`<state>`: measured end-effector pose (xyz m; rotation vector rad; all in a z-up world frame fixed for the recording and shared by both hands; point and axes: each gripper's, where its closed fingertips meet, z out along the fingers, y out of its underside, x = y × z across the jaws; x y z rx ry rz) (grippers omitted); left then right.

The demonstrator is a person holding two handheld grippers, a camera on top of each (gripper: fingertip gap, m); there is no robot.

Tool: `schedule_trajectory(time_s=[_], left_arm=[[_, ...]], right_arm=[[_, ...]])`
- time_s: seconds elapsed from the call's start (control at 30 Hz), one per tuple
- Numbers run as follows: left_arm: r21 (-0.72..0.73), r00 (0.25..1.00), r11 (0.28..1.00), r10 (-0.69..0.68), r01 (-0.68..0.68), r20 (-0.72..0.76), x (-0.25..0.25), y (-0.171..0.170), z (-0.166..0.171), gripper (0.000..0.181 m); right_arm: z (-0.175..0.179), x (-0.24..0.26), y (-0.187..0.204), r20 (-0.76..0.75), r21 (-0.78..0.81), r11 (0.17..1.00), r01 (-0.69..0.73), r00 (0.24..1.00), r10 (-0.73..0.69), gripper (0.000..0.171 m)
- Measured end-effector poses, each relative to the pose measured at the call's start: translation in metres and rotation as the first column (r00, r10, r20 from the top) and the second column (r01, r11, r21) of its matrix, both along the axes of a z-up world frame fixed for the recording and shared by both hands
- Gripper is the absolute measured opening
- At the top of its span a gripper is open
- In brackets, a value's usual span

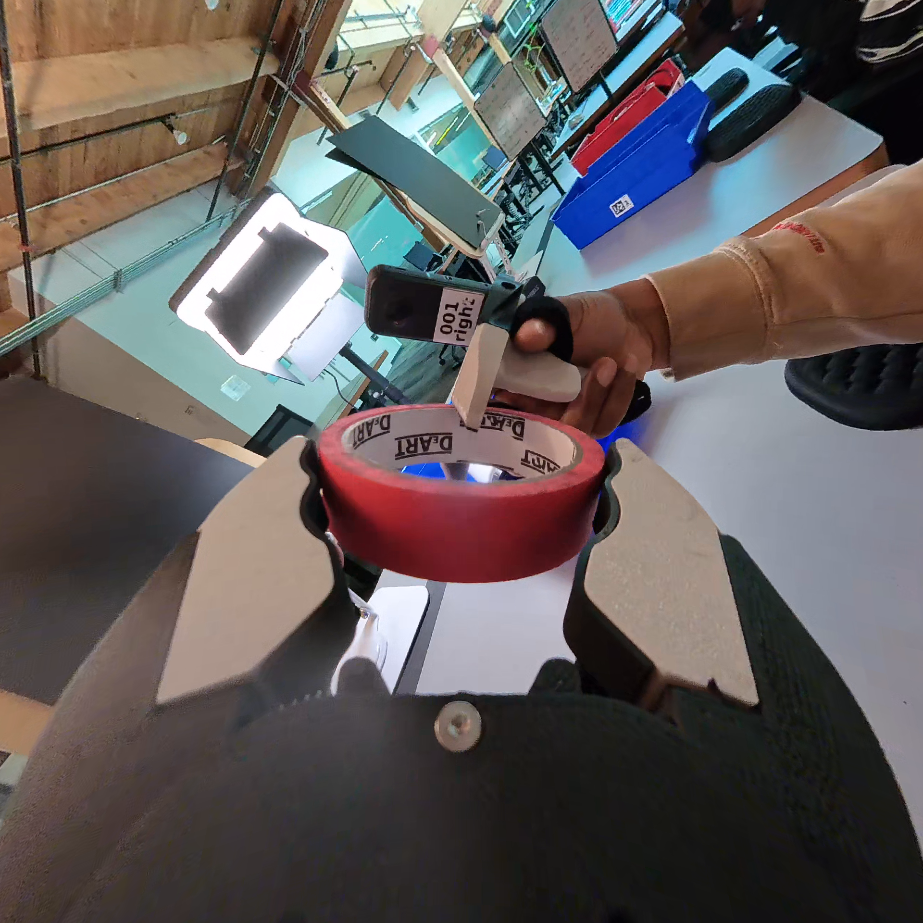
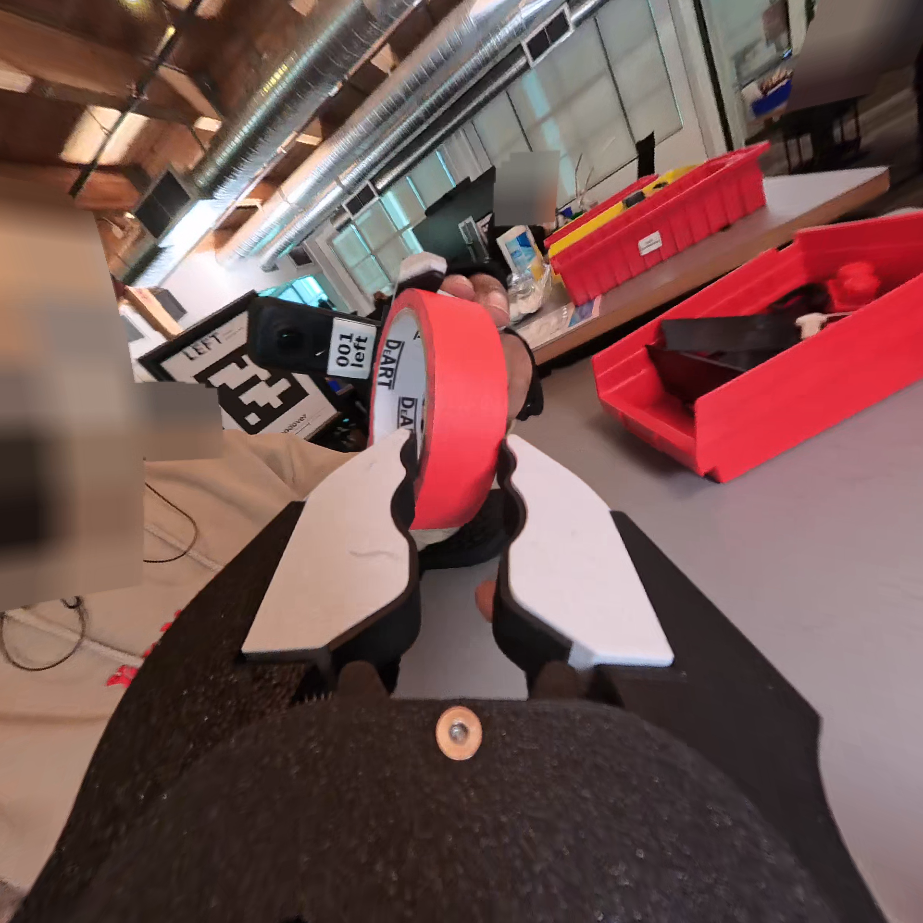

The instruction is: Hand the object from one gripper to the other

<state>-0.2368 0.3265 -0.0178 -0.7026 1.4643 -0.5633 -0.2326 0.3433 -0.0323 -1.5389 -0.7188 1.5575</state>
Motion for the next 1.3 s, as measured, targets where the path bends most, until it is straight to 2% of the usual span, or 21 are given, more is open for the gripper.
schedule_trajectory(time_s=[0.1, 0.23, 0.37, 0.47, 0.57, 0.77, 0.83, 0.97, 1.03, 1.13, 1.23, 1.3], left_arm=[[0.013, 1.0, 1.0, 0.01, -0.01, 0.008, -0.001, 0.001, 0.002, 0.107], [0.058, 0.997, 0.995, 0.076, -0.078, 0.034, 0.003, 0.006, 0.004, 0.111], [0.011, 0.992, 0.993, 0.115, -0.115, 0.055, 0.0, 0.019, 0.007, 0.112], [-0.006, 0.992, 0.992, 0.128, -0.128, 0.006, 0.002, 0.023, -0.001, 0.111], [-0.008, 0.991, 0.991, 0.137, -0.136, 0.005, 0.007, 0.024, -0.006, 0.115], [-0.037, 0.995, 0.995, 0.096, -0.095, 0.018, 0.004, 0.02, -0.003, 0.114], [-0.013, 0.995, 0.996, 0.094, -0.094, 0.016, 0.003, 0.02, -0.004, 0.113], [-0.066, 0.996, 0.994, 0.085, -0.084, 0.012, 0.003, 0.023, -0.005, 0.112], [-0.137, 0.997, 0.988, 0.08, -0.075, 0.025, 0.001, 0.03, -0.005, 0.112], [-0.313, 0.995, 0.949, 0.06, -0.032, 0.082, -0.01, 0.051, 0.0, 0.112], [-0.532, 0.988, 0.846, 0.055, 0.03, 0.142, -0.021, 0.081, -0.002, 0.112], [-0.643, 0.983, 0.765, 0.098, 0.026, 0.156, -0.027, 0.107, -0.014, 0.112]], right_arm=[[0.004, 0.0, -0.002, -0.012, 0.01, 1.0, -0.009, 1.0, 0.009, 0.029], [0.021, 0.008, -0.002, -0.12, -0.016, 1.0, -0.01, 0.993, 0.008, 0.029], [0.018, -0.004, 0.006, -0.11, -0.043, 0.998, 0.05, 0.992, -0.054, 0.029], [0.014, 0.0, 0.012, -0.025, 0.018, 0.99, 0.137, 0.99, -0.137, 0.029], [0.008, 0.002, 0.014, 0.032, -0.003, 0.987, 0.162, 0.986, -0.162, 0.029], [0.003, -0.005, 0.014, -0.043, -0.119, 0.99, 0.076, 0.996, -0.082, 0.029], [0.002, -0.006, 0.013, -0.032, -0.117, 0.99, 0.079, 0.996, -0.084, 0.029], [0.002, -0.005, 0.014, 0.01, -0.062, 0.993, 0.104, 0.995, -0.104, 0.03], [0.0, -0.001, 0.017, 0.082, 0.034, 0.985, 0.168, 0.982, -0.171, 0.037], [0.008, 0.02, 0.021, 0.11, 0.181, 0.949, 0.258, 0.954, -0.281, 0.055], [0.013, 0.042, 0.017, 0.125, 0.335, 0.902, 0.273, 0.936, -0.33, 0.051], [0.002, 0.053, 0.025, 0.208, 0.438, 0.845, 0.307, 0.88, -0.427, 0.043]])
